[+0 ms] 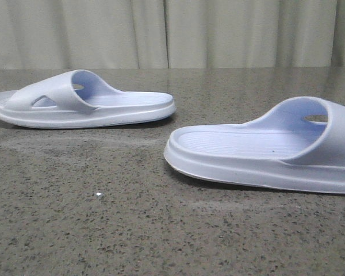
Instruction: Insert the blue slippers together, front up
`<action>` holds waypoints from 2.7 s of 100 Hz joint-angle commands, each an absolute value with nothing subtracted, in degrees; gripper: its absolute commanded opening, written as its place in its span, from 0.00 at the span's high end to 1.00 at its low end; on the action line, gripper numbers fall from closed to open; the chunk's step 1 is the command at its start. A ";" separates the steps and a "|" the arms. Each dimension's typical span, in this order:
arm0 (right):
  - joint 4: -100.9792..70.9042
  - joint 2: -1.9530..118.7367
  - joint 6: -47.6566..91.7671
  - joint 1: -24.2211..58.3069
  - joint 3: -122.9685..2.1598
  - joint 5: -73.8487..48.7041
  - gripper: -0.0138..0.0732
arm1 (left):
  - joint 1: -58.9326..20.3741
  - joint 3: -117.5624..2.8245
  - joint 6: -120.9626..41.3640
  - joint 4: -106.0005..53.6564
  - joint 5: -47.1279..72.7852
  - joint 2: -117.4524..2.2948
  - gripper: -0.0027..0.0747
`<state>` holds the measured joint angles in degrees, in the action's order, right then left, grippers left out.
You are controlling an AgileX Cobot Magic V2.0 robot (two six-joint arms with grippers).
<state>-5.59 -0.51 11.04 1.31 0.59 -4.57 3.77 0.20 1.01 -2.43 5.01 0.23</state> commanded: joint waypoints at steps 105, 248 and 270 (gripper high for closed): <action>-10.47 -1.31 11.09 1.08 1.81 6.09 0.94 | 3.91 0.66 1.48 -15.10 0.00 1.38 0.95; -21.89 40.91 10.82 -0.90 -33.89 -38.13 0.47 | 3.81 -36.14 -27.10 -47.22 34.68 -40.33 0.42; -21.30 41.30 11.46 -5.37 -33.89 -40.23 0.47 | 3.81 -36.14 -27.23 -47.22 34.89 -41.50 0.42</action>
<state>-21.07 40.58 10.79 -4.39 -31.95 -41.77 3.77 -33.99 -26.99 -44.74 37.71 -41.09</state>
